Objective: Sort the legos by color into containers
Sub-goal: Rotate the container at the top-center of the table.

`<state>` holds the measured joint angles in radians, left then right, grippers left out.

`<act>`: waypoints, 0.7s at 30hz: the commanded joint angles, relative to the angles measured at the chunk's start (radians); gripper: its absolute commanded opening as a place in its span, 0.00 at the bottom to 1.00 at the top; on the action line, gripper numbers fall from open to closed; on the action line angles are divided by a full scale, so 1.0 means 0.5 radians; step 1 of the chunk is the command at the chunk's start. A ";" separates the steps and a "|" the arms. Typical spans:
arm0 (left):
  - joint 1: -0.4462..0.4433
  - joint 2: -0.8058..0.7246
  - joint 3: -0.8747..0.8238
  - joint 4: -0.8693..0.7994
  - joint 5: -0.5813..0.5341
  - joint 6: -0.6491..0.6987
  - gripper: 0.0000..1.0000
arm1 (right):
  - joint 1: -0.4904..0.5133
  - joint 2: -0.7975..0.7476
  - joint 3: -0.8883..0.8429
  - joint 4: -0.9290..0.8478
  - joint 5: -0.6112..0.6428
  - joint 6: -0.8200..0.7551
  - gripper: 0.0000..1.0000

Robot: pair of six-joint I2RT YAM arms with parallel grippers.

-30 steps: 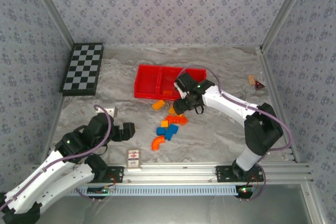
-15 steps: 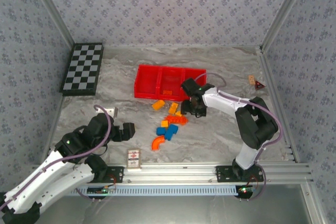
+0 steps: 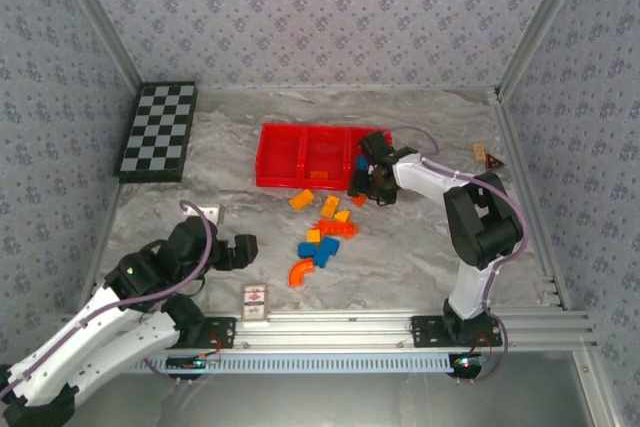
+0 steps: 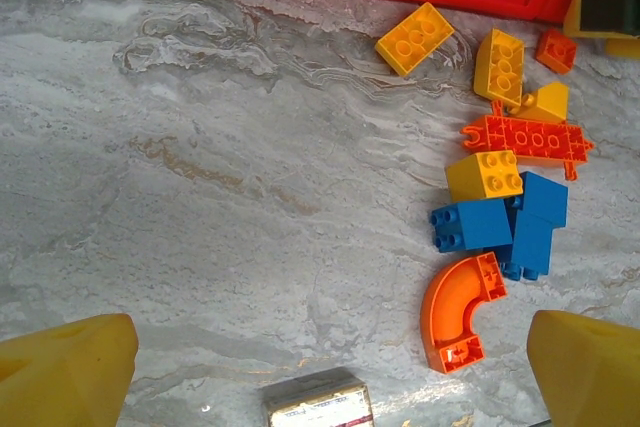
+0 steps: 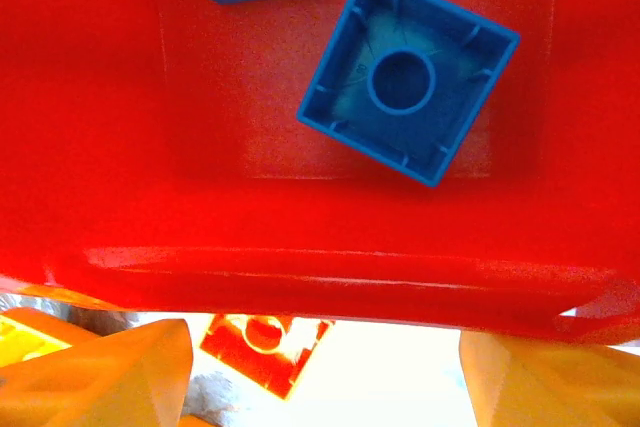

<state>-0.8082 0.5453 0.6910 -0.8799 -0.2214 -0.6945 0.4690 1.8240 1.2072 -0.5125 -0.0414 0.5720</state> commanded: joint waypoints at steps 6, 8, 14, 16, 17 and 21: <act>-0.022 0.026 0.051 -0.026 -0.039 -0.025 1.00 | -0.110 0.126 0.241 0.062 -0.077 -0.239 0.73; -0.022 0.032 0.054 -0.029 -0.042 -0.025 1.00 | -0.096 0.112 0.255 0.035 -0.086 -0.320 0.73; -0.023 0.041 0.050 -0.017 -0.043 -0.013 1.00 | 0.007 0.083 0.224 -0.091 0.014 -0.452 0.73; -0.022 0.053 0.054 -0.017 -0.044 -0.010 1.00 | 0.054 0.121 0.282 -0.232 0.114 -0.408 0.73; -0.023 0.059 0.054 -0.014 -0.040 -0.010 1.00 | 0.078 0.152 0.321 -0.306 0.197 -0.352 0.72; -0.023 0.078 0.060 -0.017 -0.042 -0.007 1.00 | 0.156 0.264 0.444 -0.609 0.420 0.051 0.72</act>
<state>-0.8120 0.5793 0.6910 -0.8795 -0.2260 -0.7006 0.5301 1.9125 1.3853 -0.6590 0.0593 0.4622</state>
